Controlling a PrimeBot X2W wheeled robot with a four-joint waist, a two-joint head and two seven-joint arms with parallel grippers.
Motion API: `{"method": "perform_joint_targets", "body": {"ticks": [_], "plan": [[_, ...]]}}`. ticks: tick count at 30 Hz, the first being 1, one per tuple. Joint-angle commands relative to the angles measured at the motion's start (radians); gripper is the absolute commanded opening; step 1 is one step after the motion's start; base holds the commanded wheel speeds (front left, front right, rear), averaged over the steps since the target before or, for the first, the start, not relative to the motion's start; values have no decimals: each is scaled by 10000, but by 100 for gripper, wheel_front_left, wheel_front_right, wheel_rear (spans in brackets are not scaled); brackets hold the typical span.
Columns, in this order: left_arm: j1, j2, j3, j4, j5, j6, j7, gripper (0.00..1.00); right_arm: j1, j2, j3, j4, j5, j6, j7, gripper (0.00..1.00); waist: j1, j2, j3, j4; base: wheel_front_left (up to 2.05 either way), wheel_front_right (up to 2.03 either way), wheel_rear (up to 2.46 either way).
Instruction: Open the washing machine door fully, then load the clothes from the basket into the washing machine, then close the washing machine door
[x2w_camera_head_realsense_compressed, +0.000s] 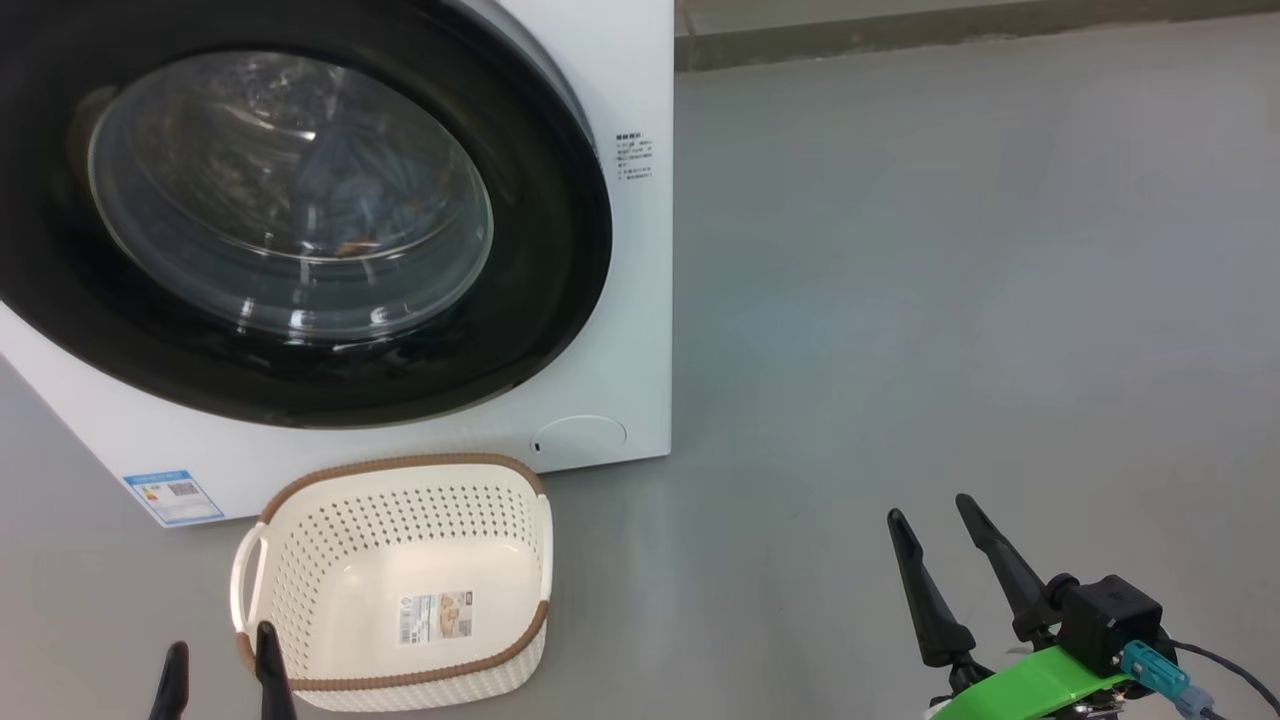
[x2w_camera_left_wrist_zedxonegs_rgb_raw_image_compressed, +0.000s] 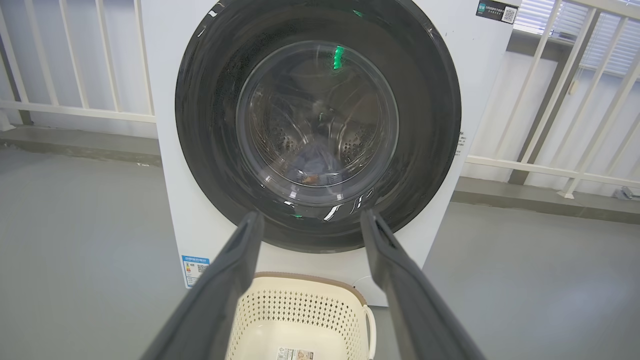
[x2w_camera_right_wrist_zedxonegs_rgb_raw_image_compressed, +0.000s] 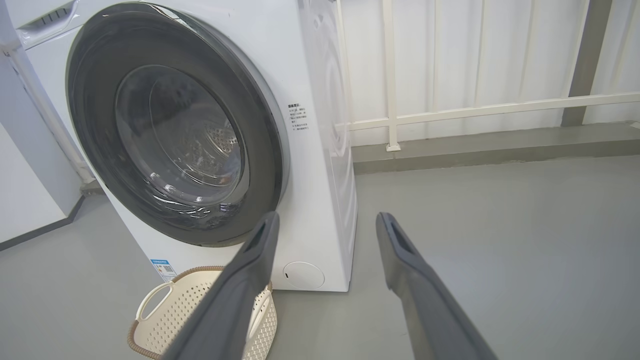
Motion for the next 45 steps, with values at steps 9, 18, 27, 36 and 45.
{"method": "perform_joint_targets", "body": {"ticks": [9, 18, 27, 36, 45], "plan": [[123, 120, 435, -274, 103, 39, -80, 100, 41, 58, 190, -210, -144, -23, -47, 100, 0, 0, -271, 124, 0, 0, 0], [213, 120, 426, -203, 58, 46, -80, 100, 51, 84, 188, -131, -212, -23, -47, 100, 0, 0, -323, 218, 0, 0, 0], [285, 120, 432, -199, 128, -108, -80, 100, 37, 100, 208, -52, -176, -23, -47, 100, 0, 0, -345, 217, 0, 0, 0], [511, -165, -38, 544, -66, -124, 76, 0, 403, 67, -52, 789, 36, 0, 27, 0, 1, 0, -350, 232, 0, 0, 0], [245, -80, -32, 727, -1096, -245, 270, 0, 341, 49, -159, 774, 1055, -2, 266, 0, 6, 0, -325, 233, 0, 0, 0]]}}
